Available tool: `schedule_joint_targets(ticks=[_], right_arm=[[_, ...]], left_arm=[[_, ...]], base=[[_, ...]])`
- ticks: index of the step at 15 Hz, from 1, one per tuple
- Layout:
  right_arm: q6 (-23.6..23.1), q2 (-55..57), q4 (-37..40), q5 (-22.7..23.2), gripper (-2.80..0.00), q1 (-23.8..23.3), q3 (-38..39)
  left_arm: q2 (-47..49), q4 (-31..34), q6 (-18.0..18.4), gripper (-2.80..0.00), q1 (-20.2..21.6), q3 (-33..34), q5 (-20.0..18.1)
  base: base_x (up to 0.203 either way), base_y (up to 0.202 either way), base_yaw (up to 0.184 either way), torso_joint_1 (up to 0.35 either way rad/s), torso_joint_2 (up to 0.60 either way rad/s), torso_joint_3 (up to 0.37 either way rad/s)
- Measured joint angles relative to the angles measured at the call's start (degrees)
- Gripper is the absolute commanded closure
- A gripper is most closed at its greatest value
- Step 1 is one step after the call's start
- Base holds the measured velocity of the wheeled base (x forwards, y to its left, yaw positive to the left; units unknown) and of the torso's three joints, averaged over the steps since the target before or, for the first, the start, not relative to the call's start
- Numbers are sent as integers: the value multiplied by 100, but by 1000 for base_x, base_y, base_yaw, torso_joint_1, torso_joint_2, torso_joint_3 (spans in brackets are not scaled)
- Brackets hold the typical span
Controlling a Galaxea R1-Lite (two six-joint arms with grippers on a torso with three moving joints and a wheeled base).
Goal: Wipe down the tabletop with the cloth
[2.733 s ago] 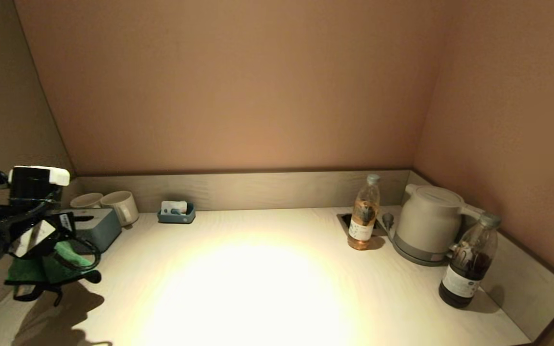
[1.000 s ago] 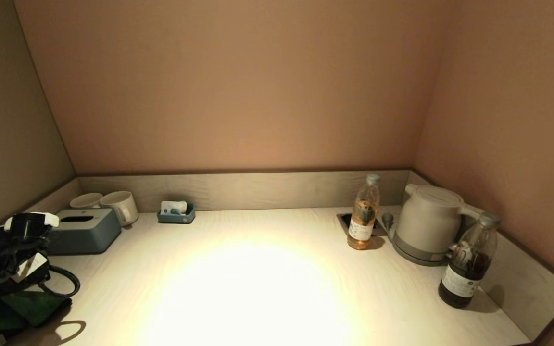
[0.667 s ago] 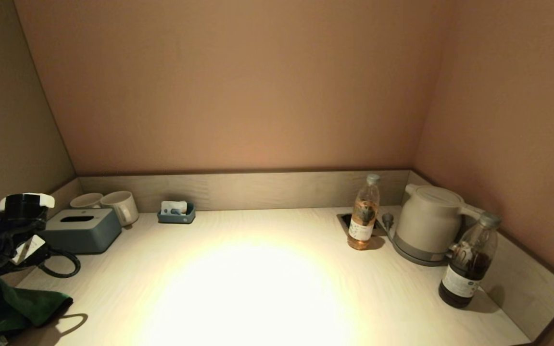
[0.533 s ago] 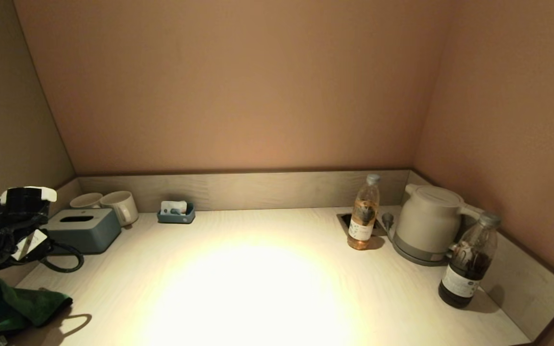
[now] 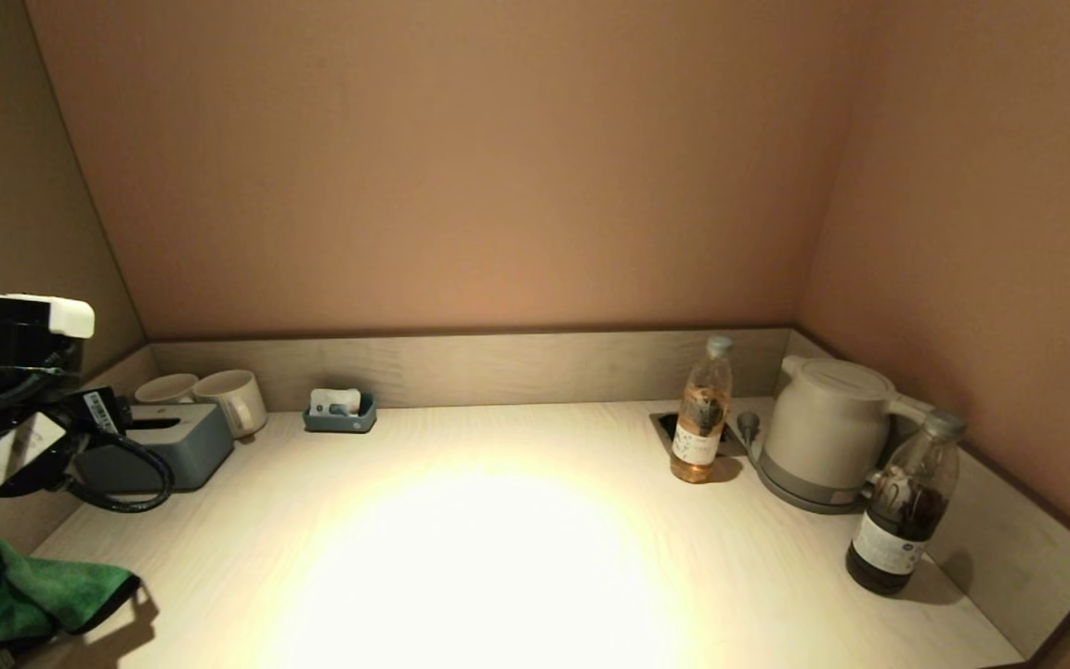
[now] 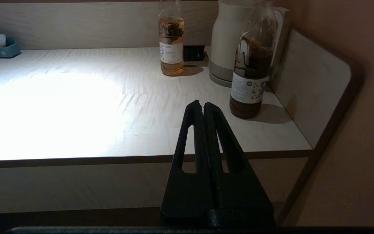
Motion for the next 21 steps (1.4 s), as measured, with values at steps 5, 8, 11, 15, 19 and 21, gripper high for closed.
schedule_joint_targets(ticks=[5,8,11,15,19,21], right_arm=[[0,0,-1,-1,0,-2,0],[-1,0,-2,4,0,-2,0],[0,0,0,0,0,-2,0],[0,0,-2,-2,0,-7,0],[0,0,0,-2,0,-3,0],[0,0,-1,-1,0,-5,0]], left_arm=[[-1748,137,1017,0,-541,284,-1604],[-2562,137,1188,0,-579,612,-2301],[-3504,137,1467,0,-581,1023,-2861],[-4501,490,1871,0,-585,1488,-3115],[-5771,1525,1926,0,-579,1651,-3214],[-6367,1810,1935,0,-434,1823,-3220]], base=[[0,0,0,0,0,0],[0,0,0,0,0,0],[0,0,0,0,0,0],[0,0,0,0,0,0],[0,0,0,0,0,0],[0,0,0,0,0,0]])
